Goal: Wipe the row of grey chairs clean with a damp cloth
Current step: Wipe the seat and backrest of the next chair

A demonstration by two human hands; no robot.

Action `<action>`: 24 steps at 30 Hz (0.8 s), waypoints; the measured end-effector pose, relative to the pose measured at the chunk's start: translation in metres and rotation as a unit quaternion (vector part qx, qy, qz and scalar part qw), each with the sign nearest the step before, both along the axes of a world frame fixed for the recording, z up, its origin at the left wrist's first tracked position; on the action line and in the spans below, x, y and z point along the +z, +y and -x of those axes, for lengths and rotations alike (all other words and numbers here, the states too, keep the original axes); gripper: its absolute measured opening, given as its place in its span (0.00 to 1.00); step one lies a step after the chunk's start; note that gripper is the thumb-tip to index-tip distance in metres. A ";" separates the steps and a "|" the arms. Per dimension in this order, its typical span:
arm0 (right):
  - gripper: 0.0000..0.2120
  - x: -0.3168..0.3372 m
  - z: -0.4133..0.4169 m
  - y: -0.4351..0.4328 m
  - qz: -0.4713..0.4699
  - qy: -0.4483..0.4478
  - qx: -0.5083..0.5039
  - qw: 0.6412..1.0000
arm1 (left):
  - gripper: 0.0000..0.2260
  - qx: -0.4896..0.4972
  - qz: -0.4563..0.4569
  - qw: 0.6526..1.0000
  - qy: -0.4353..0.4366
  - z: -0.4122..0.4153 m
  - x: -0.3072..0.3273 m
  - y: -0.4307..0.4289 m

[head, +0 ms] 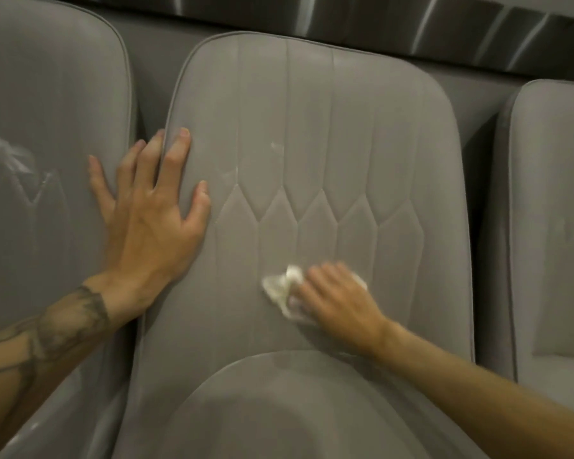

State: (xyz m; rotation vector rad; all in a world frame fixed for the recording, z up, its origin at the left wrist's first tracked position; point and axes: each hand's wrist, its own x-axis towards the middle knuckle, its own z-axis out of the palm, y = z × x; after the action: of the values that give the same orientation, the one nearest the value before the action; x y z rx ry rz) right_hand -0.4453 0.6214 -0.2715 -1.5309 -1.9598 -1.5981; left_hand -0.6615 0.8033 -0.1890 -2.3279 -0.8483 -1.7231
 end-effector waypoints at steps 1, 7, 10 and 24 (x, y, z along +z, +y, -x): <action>0.09 -0.018 0.001 -0.010 0.064 -0.042 0.005 0.997 | 0.29 -0.001 0.001 1.000 0.001 0.000 0.000 0.000; 0.11 0.023 -0.004 0.001 0.018 -0.027 -0.030 0.999 | 0.29 -0.006 0.005 1.000 0.002 0.002 0.001 -0.002; 0.11 0.033 0.002 0.010 -0.075 0.083 -0.043 0.993 | 0.29 -0.007 0.009 1.000 0.006 0.003 0.003 -0.003; 0.14 0.205 0.022 0.078 -0.239 0.196 -0.044 0.950 | 0.29 -0.004 0.004 1.000 0.010 0.004 0.003 -0.003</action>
State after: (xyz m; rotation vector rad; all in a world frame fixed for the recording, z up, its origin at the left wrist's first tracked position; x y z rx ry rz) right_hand -0.4671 0.6993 -0.0664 -1.5855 -1.2036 -1.5069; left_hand -0.6654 0.8007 -0.1861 -2.3521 -0.8457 -1.6996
